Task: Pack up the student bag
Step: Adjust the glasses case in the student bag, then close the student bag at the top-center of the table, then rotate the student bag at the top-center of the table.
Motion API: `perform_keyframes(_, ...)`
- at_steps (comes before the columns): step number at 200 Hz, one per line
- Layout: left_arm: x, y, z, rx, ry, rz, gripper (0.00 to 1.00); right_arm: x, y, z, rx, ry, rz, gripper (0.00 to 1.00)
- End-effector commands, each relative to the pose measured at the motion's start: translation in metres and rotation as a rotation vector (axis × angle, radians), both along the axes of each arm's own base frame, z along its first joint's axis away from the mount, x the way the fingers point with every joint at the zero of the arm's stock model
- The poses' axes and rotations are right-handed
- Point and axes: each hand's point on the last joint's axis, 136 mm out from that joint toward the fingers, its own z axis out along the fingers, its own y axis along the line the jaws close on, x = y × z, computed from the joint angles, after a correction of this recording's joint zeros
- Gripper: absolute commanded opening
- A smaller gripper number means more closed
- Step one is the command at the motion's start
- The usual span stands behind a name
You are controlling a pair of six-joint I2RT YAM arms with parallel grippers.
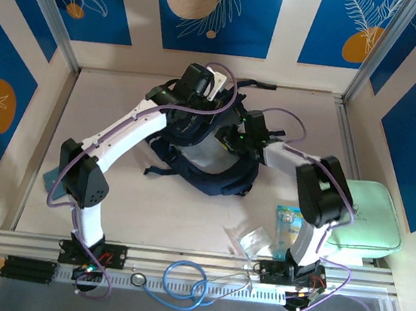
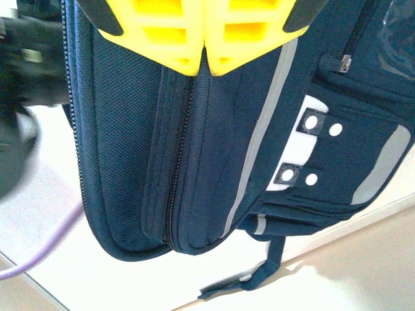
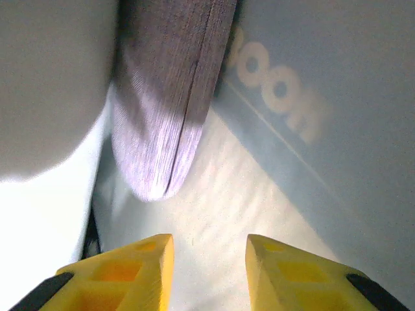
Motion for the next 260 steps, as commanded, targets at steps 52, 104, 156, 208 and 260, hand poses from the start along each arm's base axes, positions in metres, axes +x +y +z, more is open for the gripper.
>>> perform_keyframes(52, -0.024, -0.045, -0.024, -0.169, 0.129, -0.213, 0.17, -0.064, -0.138, 0.033, -0.234, 0.015, -0.329, 0.52)
perform_keyframes(104, -0.027, -0.015, -0.051, -0.132, 0.159, -0.096, 0.65, -0.061, -0.163, 0.077, -0.287, -0.058, -0.337, 0.70)
perform_keyframes(156, -0.009, 0.078, -0.097, -0.341, 0.341, 0.298, 0.73, -0.053, -0.125, 0.067, -0.197, -0.015, -0.212, 0.76)
perform_keyframes(208, -0.014, 0.144, -0.155, -0.634, 0.516, 0.608, 0.65, -0.050, -0.096, 0.060, -0.137, 0.019, -0.126, 0.77)
perform_keyframes(260, -0.015, 0.154, -0.186, -0.650, 0.573, 0.699, 0.40, -0.047, -0.081, 0.055, -0.113, 0.043, -0.084, 0.76)
